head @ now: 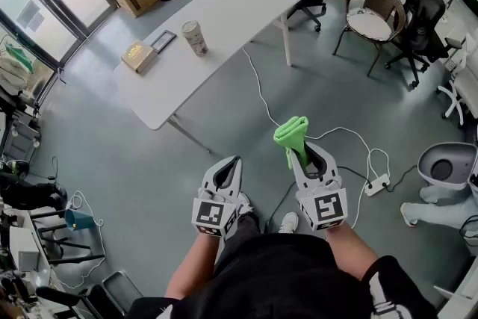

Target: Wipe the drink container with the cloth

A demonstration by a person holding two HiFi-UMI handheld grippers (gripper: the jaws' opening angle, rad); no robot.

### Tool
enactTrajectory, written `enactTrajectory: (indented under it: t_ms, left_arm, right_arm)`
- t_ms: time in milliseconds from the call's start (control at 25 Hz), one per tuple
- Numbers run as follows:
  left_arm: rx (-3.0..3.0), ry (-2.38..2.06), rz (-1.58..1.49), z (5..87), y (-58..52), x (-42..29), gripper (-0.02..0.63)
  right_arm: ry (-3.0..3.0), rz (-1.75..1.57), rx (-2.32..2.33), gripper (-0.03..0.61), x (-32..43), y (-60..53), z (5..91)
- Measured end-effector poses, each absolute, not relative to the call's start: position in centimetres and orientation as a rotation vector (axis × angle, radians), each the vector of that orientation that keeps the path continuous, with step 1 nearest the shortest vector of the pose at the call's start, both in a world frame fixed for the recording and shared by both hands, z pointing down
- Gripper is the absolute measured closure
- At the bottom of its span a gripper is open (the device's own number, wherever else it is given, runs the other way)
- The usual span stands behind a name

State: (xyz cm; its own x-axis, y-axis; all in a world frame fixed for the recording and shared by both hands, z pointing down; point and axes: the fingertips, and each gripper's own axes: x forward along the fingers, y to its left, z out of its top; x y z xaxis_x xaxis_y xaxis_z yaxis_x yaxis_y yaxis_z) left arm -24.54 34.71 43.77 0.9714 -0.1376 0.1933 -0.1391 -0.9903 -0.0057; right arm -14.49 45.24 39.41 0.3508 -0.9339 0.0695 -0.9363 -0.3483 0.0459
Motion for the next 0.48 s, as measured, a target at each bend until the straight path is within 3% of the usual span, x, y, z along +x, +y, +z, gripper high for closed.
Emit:
enactTrajectory:
  t_ms: [480]
  left_arm:
    - [3.094,-0.25,0.377,44.8,38.1,-25.5,0.604]
  right_arm:
    - [-1.751,0.057,2.507,0.483,-13.6,49.2,39.9]
